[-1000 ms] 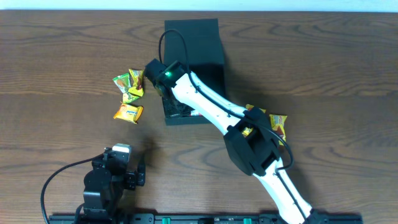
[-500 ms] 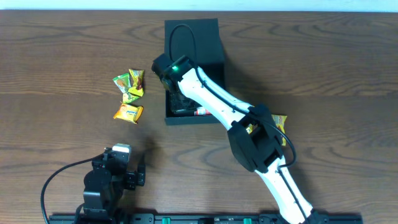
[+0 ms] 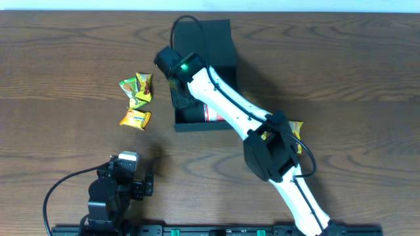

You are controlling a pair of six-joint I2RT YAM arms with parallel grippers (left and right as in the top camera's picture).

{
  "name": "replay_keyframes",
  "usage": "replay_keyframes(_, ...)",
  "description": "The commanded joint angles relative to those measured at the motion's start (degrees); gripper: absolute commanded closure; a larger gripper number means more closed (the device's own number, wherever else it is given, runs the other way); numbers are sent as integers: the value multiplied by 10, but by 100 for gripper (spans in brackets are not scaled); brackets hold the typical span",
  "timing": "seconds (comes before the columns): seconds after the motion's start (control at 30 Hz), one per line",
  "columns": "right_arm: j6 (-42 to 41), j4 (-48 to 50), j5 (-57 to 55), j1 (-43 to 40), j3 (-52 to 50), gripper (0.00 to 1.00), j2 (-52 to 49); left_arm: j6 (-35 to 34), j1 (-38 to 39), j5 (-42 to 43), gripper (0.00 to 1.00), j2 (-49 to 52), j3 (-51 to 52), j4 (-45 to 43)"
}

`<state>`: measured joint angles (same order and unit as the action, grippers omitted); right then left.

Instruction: Pack container

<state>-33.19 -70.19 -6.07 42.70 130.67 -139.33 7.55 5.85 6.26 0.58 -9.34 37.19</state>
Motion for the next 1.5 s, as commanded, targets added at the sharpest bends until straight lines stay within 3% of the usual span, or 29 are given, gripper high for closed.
replay_keyframes(0.0, 28, 2, -39, -21, 40, 98, 0, 3, 2, 8, 5, -4, 3, 1)
replay_keyframes(0.4, 63, -18, -53, -108, 37, 98, 0, 3, 2, 8, 4, -4, 3, 1)
replay_keyframes(0.87, 63, 41, -35, -103, -95, 98, 0, 3, 2, 8, 5, -4, 3, 1)
replay_keyframes(1.47, 41, -36, -21, -92, -104, 98, 0, 3, 2, 8, 5, -4, 3, 1)
